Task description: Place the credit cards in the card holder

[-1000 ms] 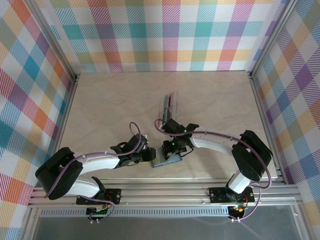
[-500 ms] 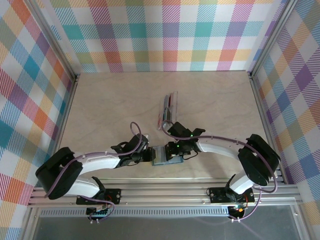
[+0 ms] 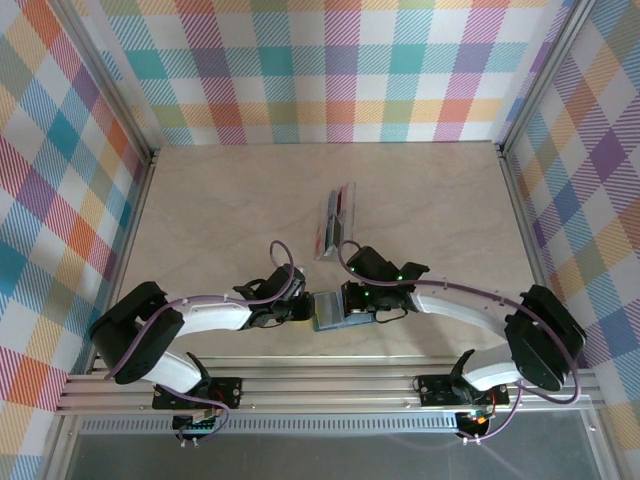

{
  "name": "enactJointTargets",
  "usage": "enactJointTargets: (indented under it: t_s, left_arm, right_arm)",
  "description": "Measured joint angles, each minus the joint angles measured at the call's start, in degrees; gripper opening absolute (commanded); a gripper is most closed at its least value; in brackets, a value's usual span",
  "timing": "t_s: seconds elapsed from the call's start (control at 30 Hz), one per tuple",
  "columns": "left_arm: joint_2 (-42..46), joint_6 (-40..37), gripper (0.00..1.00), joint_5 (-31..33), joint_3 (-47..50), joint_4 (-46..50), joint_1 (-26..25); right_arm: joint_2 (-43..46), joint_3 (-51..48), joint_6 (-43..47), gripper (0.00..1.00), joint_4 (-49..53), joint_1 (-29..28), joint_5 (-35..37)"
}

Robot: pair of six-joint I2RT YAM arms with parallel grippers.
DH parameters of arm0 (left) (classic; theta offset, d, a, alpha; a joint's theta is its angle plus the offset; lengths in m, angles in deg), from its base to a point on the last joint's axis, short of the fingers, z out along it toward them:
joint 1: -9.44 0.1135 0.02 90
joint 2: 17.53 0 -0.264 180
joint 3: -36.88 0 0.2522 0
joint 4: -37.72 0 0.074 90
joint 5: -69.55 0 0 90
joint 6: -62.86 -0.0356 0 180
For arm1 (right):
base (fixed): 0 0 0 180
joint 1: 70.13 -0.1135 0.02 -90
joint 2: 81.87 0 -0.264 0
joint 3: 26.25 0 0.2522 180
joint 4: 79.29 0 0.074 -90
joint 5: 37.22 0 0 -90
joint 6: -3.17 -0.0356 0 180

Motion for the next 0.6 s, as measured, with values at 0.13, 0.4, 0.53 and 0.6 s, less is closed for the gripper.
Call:
enactJointTargets:
  t_s: [0.13,0.4,0.53,0.6]
  left_arm:
    - [-0.2,0.0,0.18,0.0,0.0,-0.4,0.0]
    - [-0.3,0.0,0.18,0.0,0.0,-0.6,0.0]
    - [-0.3,0.0,0.18,0.0,0.0,-0.6,0.0]
    - [-0.3,0.0,0.18,0.0,0.0,-0.6,0.0]
  right_arm:
    - [1.0,0.0,1.6,0.00,-0.1,0.0,-2.1]
    - [-0.2,0.0,3.5,0.00,-1.8,3.0,-11.2]
    - [-1.9,0.0,4.0,0.00,-2.8,5.0,-15.2]
    - [-3.1,-0.3,4.3,0.00,-3.4,5.9,-16.6]
